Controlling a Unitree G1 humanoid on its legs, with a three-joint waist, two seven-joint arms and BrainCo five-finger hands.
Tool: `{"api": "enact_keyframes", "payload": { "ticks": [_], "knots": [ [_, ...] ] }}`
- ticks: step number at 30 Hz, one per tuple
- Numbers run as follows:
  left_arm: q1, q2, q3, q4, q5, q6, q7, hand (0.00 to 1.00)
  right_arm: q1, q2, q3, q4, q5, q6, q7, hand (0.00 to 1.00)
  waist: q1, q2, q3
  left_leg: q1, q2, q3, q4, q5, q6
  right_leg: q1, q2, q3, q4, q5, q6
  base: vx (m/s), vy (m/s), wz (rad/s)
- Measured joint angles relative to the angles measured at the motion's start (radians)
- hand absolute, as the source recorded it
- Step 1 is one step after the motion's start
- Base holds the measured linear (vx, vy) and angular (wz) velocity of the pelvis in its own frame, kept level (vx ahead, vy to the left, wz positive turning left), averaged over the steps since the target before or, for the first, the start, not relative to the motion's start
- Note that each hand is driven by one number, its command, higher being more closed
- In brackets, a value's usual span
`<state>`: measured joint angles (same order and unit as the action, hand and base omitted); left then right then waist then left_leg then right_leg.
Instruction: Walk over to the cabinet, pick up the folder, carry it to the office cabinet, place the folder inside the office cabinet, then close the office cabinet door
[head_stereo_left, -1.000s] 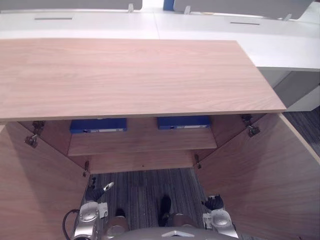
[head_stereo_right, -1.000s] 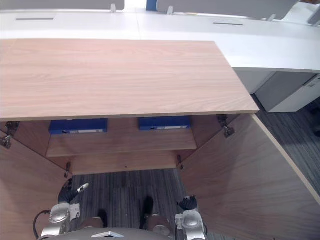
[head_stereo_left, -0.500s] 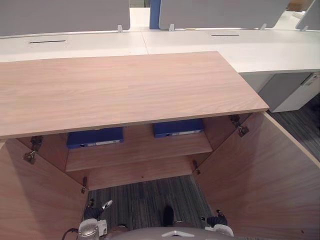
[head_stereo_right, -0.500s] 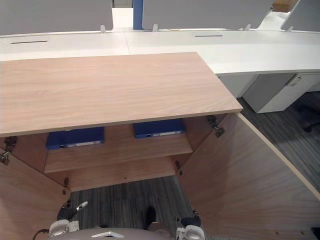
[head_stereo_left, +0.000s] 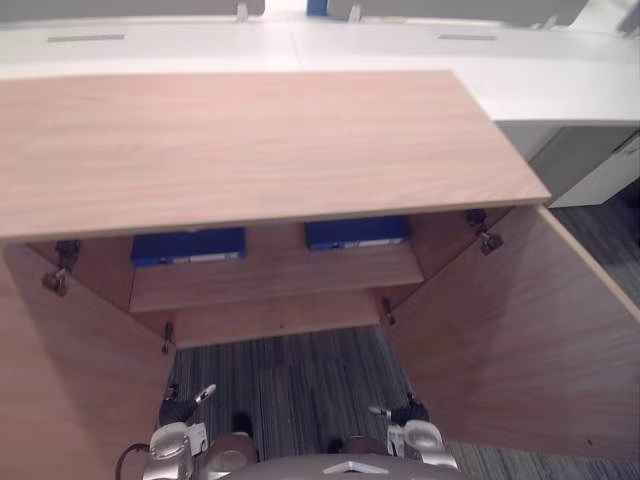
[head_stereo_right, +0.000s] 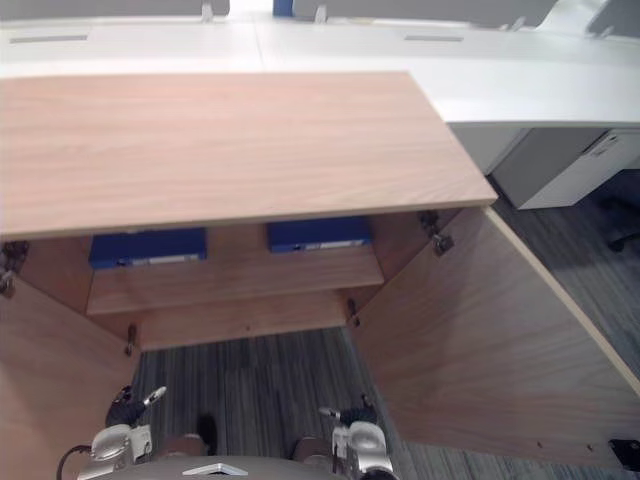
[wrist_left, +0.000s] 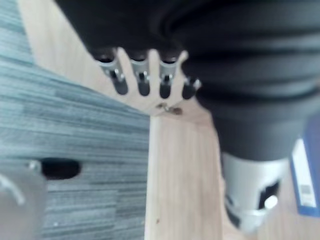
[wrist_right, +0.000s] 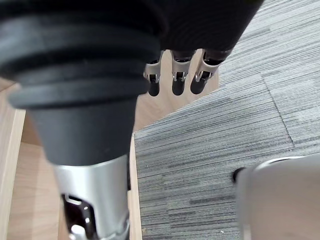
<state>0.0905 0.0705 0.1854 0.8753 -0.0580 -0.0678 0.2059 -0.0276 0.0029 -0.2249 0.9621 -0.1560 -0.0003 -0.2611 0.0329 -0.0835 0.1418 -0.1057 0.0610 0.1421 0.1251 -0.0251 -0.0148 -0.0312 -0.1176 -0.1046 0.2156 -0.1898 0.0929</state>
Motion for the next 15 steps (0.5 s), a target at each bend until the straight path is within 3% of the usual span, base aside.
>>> {"api": "enact_keyframes", "payload": {
  "ticks": [2, 6, 8, 9, 10, 11, 15],
  "knots": [
    [-0.005, -0.035, -0.041, 0.003, 0.0, 0.003, -0.001, 0.0, -0.014, -0.018, 0.009, 0.001, 0.003, 0.0, -0.001, 0.0, -0.005, 0.046, 0.029, -0.014, 0.032, -0.035, -0.015, 0.046, -0.02, 0.035, 0.044, -0.042, -0.078, 0.063, -0.024, -0.24, -0.177, 0.3],
    [-0.008, -0.034, -0.057, 0.002, -0.001, 0.001, 0.001, 0.0, -0.018, -0.022, 0.012, -0.004, 0.012, -0.001, -0.003, 0.0, -0.004, 0.054, 0.032, 0.003, 0.054, -0.048, -0.117, 0.144, -0.073, -0.013, 0.064, -0.056, -0.049, 0.072, -0.05, -0.24, -0.105, 0.08],
    [-0.019, -0.035, -0.063, 0.003, 0.0, 0.001, 0.0, 0.0, -0.017, -0.026, 0.006, -0.003, 0.014, -0.004, -0.005, 0.0, -0.006, 0.048, 0.037, -0.017, 0.049, -0.05, -0.053, 0.093, -0.06, -0.046, 0.045, -0.064, -0.034, 0.08, -0.064, -0.15, 0.011, 0.03],
    [-0.015, -0.032, -0.06, 0.004, 0.001, 0.002, 0.0, 0.0, -0.006, -0.031, -0.011, -0.003, 0.018, -0.004, -0.007, 0.0, -0.012, 0.038, 0.042, -0.002, 0.022, -0.037, 0.033, 0.011, -0.052, -0.05, 0.018, -0.06, -0.033, 0.086, -0.063, -0.07, 0.047, 0.0],
    [-0.012, -0.032, -0.06, 0.005, 0.001, 0.002, 0.0, 0.0, 0.004, -0.032, -0.018, -0.003, 0.028, -0.004, -0.008, 0.0, -0.013, 0.037, 0.043, 0.017, 0.013, -0.027, 0.048, -0.017, -0.054, -0.049, 0.011, -0.054, -0.035, 0.09, -0.058, -0.08, 0.094, -0.08],
    [-0.006, -0.035, -0.06, 0.005, 0.001, 0.002, 0.0, 0.0, 0.016, -0.034, -0.026, -0.006, 0.035, -0.004, -0.009, 0.0, -0.015, 0.049, 0.038, 0.07, 0.009, -0.024, 0.006, -0.061, -0.049, -0.05, 0.016, -0.039, -0.041, 0.098, -0.044, -0.09, 0.126, -0.25],
    [0.021, -0.021, -0.048, 0.009, 0.001, 0.005, 0.004, 0.0, 0.058, 0.009, -0.038, -0.021, 0.065, -0.006, -0.009, 0.0, -0.022, 0.034, 0.021, 0.118, -0.02, 0.024, -0.099, -0.017, -0.036, -0.014, 0.009, -0.001, -0.15, 0.185, -0.027, -0.06, 0.111, -0.33]
  ]
}}
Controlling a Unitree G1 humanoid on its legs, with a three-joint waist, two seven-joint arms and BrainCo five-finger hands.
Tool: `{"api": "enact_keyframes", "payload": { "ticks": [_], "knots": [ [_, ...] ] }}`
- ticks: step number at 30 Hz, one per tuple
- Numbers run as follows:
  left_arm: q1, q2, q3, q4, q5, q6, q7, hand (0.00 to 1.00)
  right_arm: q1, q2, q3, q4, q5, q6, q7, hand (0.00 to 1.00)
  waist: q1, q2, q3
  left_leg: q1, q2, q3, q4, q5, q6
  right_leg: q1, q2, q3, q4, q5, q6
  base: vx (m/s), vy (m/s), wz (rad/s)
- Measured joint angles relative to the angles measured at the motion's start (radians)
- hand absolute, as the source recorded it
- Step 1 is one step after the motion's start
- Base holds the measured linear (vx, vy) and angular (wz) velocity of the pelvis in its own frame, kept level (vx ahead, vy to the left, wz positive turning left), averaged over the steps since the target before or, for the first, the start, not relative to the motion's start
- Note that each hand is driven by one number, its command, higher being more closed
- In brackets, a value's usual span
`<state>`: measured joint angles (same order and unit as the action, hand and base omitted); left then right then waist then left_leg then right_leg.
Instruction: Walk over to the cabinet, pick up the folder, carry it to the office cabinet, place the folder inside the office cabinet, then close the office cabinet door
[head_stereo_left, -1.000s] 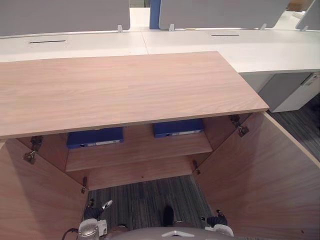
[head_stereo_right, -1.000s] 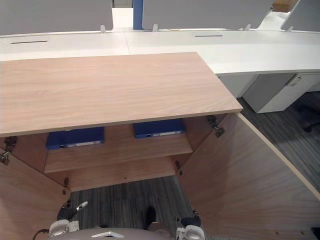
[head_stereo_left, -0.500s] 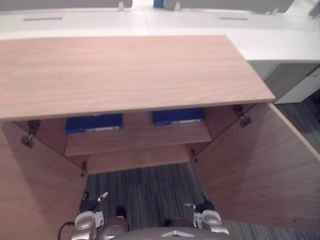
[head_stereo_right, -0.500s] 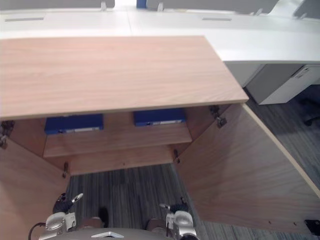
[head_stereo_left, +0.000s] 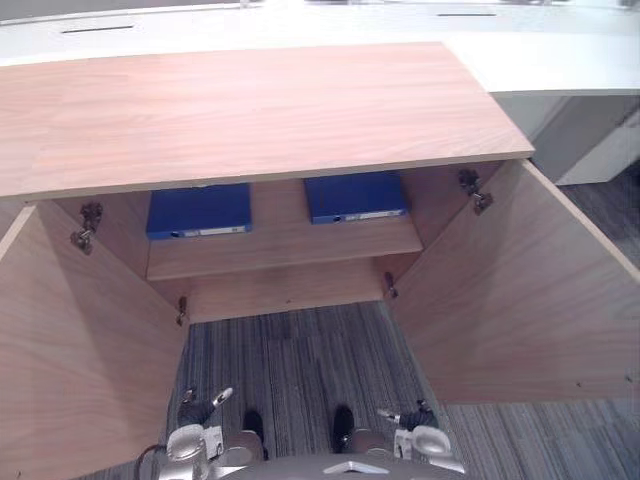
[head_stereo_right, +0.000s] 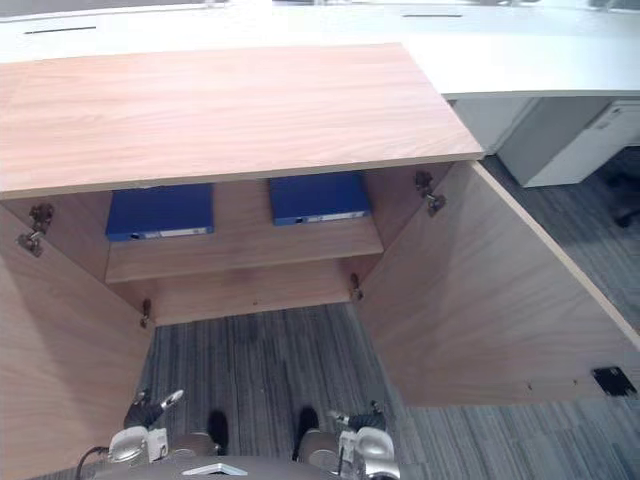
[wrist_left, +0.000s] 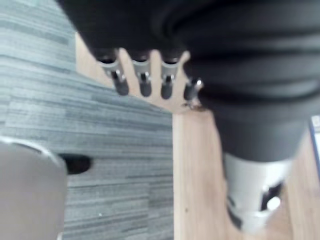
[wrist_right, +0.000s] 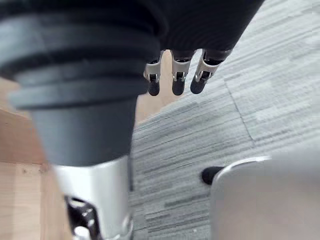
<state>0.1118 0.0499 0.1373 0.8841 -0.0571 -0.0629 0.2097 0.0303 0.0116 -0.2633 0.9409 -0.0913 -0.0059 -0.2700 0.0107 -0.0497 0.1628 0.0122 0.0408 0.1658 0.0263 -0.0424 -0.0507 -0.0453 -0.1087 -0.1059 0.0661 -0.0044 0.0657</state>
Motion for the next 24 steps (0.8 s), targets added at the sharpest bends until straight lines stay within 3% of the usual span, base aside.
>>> {"api": "enact_keyframes", "payload": {
  "ticks": [3, 7, 12, 19, 24],
  "knots": [
    [0.002, 0.007, -0.003, 0.0, 0.002, 0.002, 0.001, 0.0, 0.026, 0.0, -0.006, -0.031, 0.006, 0.0, -0.002, 0.0, -0.01, -0.002, -0.018, 0.038, -0.017, 0.028, -0.051, 0.022, 0.011, 0.025, -0.005, 0.029, -0.052, 0.035, 0.014, -0.02, 0.083, -0.26],
    [0.005, 0.005, -0.022, 0.008, 0.003, 0.009, 0.0, 0.0, 0.045, -0.003, -0.008, -0.082, 0.006, -0.001, -0.002, 0.0, -0.02, 0.027, -0.032, 0.08, -0.02, 0.065, -0.081, 0.026, 0.016, 0.044, 0.002, 0.07, -0.083, 0.055, 0.028, 0.01, 0.024, -0.3],
    [0.005, 0.009, -0.022, 0.006, 0.022, 0.012, 0.0, 0.0, 0.091, -0.005, -0.024, -0.323, 0.006, -0.012, -0.008, 0.0, -0.033, 0.031, -0.041, 0.103, -0.012, 0.103, -0.079, 0.02, 0.023, 0.049, 0.019, 0.106, -0.093, 0.065, 0.027, 0.03, -0.012, -0.26],
    [0.039, 0.008, -0.025, -0.011, 0.042, 0.012, 0.001, 0.0, 0.125, -0.018, -0.2, -0.594, 0.005, -0.056, -0.091, 0.0, -0.054, 0.029, -0.056, 0.113, -0.004, 0.143, -0.04, -0.021, 0.023, 0.052, 0.029, 0.151, -0.101, 0.066, 0.026, -0.01, -0.011, -0.18],
    [0.082, 0.01, -0.026, -0.012, 0.042, 0.012, 0.001, 0.0, 0.132, -0.028, -0.325, -0.659, 0.018, -0.057, -0.153, 0.0, -0.071, 0.04, -0.067, 0.112, -0.002, 0.169, -0.026, -0.038, 0.021, 0.045, 0.032, 0.175, -0.104, 0.066, 0.025, -0.02, -0.01, -0.16]
  ]
}}
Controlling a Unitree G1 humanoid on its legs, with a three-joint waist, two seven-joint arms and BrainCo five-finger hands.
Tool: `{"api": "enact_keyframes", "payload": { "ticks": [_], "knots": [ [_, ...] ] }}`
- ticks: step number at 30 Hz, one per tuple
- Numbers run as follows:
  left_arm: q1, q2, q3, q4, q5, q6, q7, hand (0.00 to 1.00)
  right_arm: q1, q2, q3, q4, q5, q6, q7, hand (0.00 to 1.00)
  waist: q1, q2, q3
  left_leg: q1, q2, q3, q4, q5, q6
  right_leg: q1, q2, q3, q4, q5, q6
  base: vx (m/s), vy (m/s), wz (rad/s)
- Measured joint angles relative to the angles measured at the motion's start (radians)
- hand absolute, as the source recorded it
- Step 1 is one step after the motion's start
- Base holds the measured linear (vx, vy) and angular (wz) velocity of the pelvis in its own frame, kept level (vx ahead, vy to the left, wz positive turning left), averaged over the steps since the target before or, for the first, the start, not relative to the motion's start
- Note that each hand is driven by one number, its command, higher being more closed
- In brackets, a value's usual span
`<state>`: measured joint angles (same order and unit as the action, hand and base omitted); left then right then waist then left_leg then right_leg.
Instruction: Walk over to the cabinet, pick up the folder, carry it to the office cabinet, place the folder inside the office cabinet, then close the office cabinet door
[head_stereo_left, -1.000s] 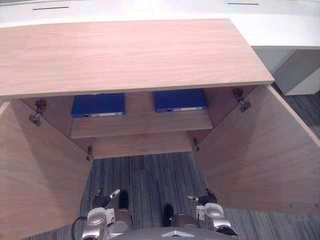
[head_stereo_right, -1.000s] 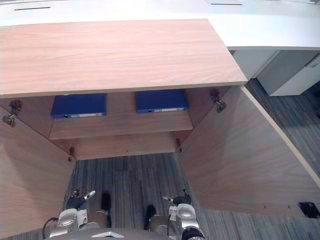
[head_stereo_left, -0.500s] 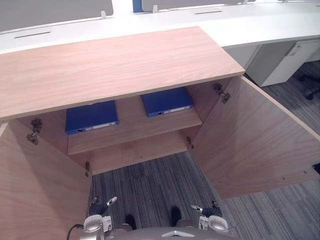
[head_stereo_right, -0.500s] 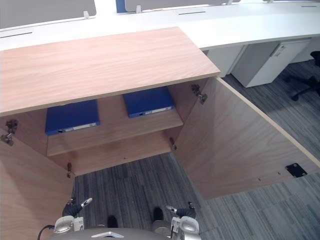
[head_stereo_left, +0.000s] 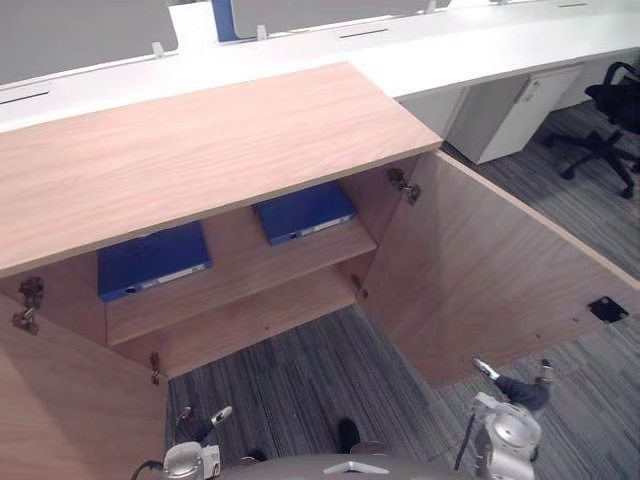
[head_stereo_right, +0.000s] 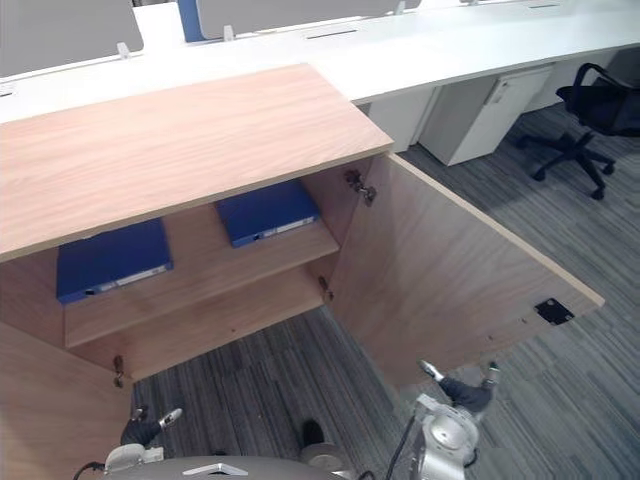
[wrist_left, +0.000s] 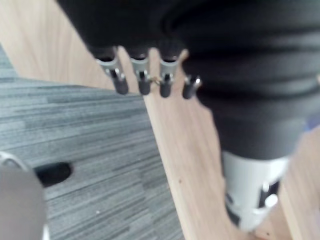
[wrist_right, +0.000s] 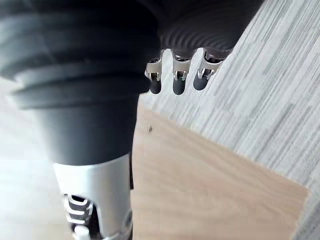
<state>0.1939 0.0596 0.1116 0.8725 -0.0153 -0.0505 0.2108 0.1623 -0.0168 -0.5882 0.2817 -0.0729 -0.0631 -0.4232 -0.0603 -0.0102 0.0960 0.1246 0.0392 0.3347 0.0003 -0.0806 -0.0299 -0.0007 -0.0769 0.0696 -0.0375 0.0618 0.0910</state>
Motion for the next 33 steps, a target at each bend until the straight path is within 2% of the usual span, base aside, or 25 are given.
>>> {"api": "enact_keyframes", "payload": {
  "ticks": [6, 11, 15, 17, 22, 27, 33],
  "knots": [
    [0.007, 0.002, -0.023, 0.0, 0.0, 0.0, -0.008, 0.0, -0.027, -0.061, -0.112, 0.005, 0.089, 0.0, -0.026, 0.0, -0.005, 0.024, -0.015, -0.001, 0.004, 0.02, 0.022, -0.021, -0.001, -0.002, 0.003, 0.019, -0.001, 0.0, 0.0, -0.02, -0.02, -0.1],
    [0.018, 0.012, -0.039, -0.011, 0.0, 0.0, -0.03, 0.0, -0.107, -0.203, -0.174, 0.118, 0.248, -0.024, -0.021, 0.0, -0.007, 0.03, -0.019, -0.003, 0.004, 0.013, 0.022, -0.021, -0.001, -0.001, 0.003, 0.012, -0.006, 0.0, 0.0, -0.03, -0.035, 0.02],
    [0.03, 0.021, -0.05, -0.029, 0.0, 0.0, -0.044, 0.0, -0.137, -0.277, -0.18, 0.193, 0.31, -0.033, 0.003, 0.0, -0.008, 0.034, -0.021, -0.014, 0.002, -0.008, 0.022, -0.019, 0.001, 0.0, -0.001, -0.005, -0.013, 0.0, 0.0, -0.01, -0.039, 0.14],
    [0.038, 0.024, -0.055, -0.028, -0.001, 0.0, -0.045, 0.0, -0.17, -0.346, -0.18, 0.262, 0.346, -0.041, 0.009, 0.0, -0.011, 0.048, -0.029, -0.023, -0.004, -0.029, 0.018, -0.016, 0.006, 0.002, -0.006, -0.025, -0.02, 0.0, 0.0, 0.0, -0.035, 0.21],
    [0.049, 0.035, -0.058, -0.028, -0.001, -0.001, -0.052, 0.0, -0.219, -0.423, -0.156, 0.334, 0.362, -0.042, 0.061, 0.0, -0.014, 0.058, -0.027, -0.031, -0.006, -0.048, 0.015, -0.011, 0.012, 0.007, -0.009, -0.044, -0.028, 0.0, 0.0, -0.02, -0.028, 0.14],
    [0.064, 0.039, -0.076, -0.028, -0.001, -0.001, -0.069, 0.0, -0.247, -0.496, -0.08, 0.408, 0.361, -0.041, 0.101, 0.0, -0.025, 0.065, -0.023, -0.039, -0.011, -0.075, 0.013, -0.005, 0.017, 0.017, -0.016, -0.074, -0.036, 0.0, 0.0, -0.03, -0.03, 0.16],
    [0.067, 0.038, -0.08, -0.028, 0.0, -0.004, -0.073, 0.0, -0.253, -0.514, -0.03, 0.416, 0.348, -0.04, 0.119, 0.0, -0.028, 0.08, -0.013, -0.039, -0.012, -0.092, 0.012, -0.001, 0.016, 0.029, -0.019, -0.092, -0.04, -0.001, 0.0, -0.04, -0.027, 0.09]
  ]
}}
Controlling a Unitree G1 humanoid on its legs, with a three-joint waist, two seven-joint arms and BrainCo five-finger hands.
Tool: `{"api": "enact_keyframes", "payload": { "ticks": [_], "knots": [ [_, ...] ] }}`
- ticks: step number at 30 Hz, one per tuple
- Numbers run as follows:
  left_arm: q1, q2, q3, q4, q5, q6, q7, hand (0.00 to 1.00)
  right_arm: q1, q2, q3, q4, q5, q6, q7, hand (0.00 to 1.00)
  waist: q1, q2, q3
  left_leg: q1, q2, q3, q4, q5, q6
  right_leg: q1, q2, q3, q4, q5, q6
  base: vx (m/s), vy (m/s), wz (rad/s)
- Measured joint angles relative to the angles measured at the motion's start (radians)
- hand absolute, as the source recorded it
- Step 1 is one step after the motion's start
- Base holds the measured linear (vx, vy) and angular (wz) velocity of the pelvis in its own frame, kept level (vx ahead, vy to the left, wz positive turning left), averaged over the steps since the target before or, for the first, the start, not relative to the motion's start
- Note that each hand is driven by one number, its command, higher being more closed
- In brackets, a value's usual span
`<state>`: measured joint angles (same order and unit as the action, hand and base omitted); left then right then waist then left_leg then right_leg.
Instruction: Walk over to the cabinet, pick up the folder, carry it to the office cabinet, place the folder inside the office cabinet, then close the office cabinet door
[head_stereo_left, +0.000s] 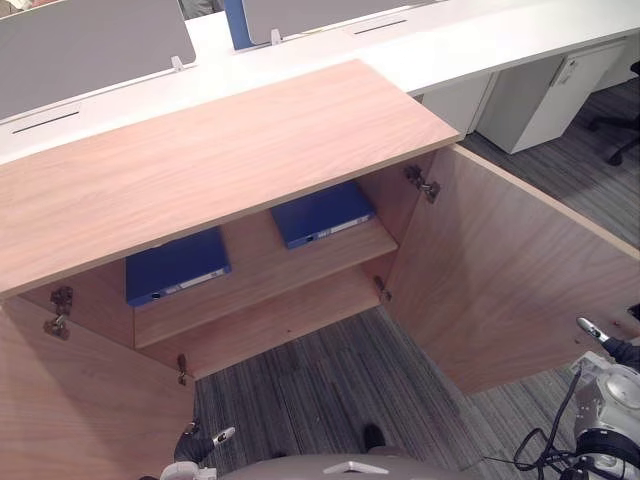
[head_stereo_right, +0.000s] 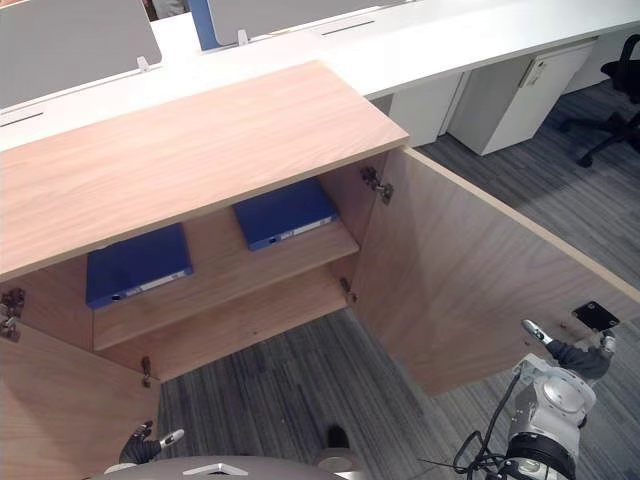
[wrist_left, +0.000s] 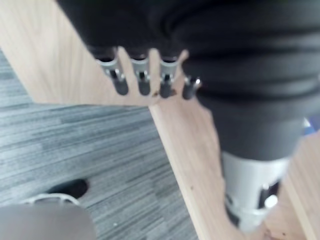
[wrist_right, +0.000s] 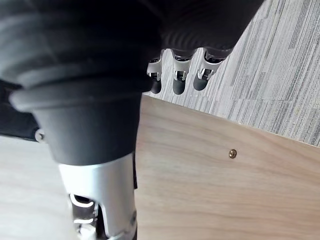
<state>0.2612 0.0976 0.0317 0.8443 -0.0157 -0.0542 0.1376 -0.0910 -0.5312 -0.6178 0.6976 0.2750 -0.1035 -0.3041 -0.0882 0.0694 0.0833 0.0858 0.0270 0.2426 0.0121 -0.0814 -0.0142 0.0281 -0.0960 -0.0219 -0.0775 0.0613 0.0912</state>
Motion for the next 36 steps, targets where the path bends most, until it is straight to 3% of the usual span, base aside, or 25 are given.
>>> {"api": "enact_keyframes", "payload": {
  "ticks": [14, 25, 32, 36],
  "knots": [
    [0.005, -0.001, -0.015, -0.042, 0.001, -0.002, 0.0, 0.0, 0.029, 0.012, 0.103, -0.006, -0.051, 0.002, 0.016, 0.0, -0.027, -0.012, 0.008, 0.005, 0.003, -0.016, -0.016, 0.011, -0.004, 0.007, 0.003, -0.018, -0.002, -0.004, -0.001, -0.02, -0.015, 0.03],
    [-0.005, -0.001, -0.014, -0.049, 0.04, -0.005, 0.0, 0.0, 0.218, 0.221, 0.195, -0.333, -0.147, 0.002, 0.011, 0.0, -0.048, -0.031, 0.019, 0.026, 0.033, 0.027, -0.016, 0.011, -0.017, 0.005, 0.034, 0.016, -0.006, 0.005, -0.013, -0.05, -0.039, -0.12],
    [-0.014, -0.001, -0.017, -0.047, 0.052, -0.004, 0.001, 0.0, 0.376, 0.33, 0.359, -0.459, -0.216, -0.004, 0.012, 0.0, -0.048, -0.062, 0.014, 0.038, 0.054, 0.039, -0.016, 0.019, -0.03, 0.007, 0.051, 0.03, -0.01, 0.015, -0.027, -0.07, -0.048, -0.09],
    [-0.027, -0.002, -0.037, -0.039, 0.071, -0.004, 0.001, 0.0, 0.437, 0.349, 0.464, -0.466, -0.245, -0.004, 0.034, 0.0, -0.043, -0.078, 0.015, 0.036, 0.057, 0.039, -0.016, 0.021, -0.044, 0.002, 0.053, 0.026, -0.01, 0.014, -0.034, -0.08, -0.034, -0.05]
  ]
}}
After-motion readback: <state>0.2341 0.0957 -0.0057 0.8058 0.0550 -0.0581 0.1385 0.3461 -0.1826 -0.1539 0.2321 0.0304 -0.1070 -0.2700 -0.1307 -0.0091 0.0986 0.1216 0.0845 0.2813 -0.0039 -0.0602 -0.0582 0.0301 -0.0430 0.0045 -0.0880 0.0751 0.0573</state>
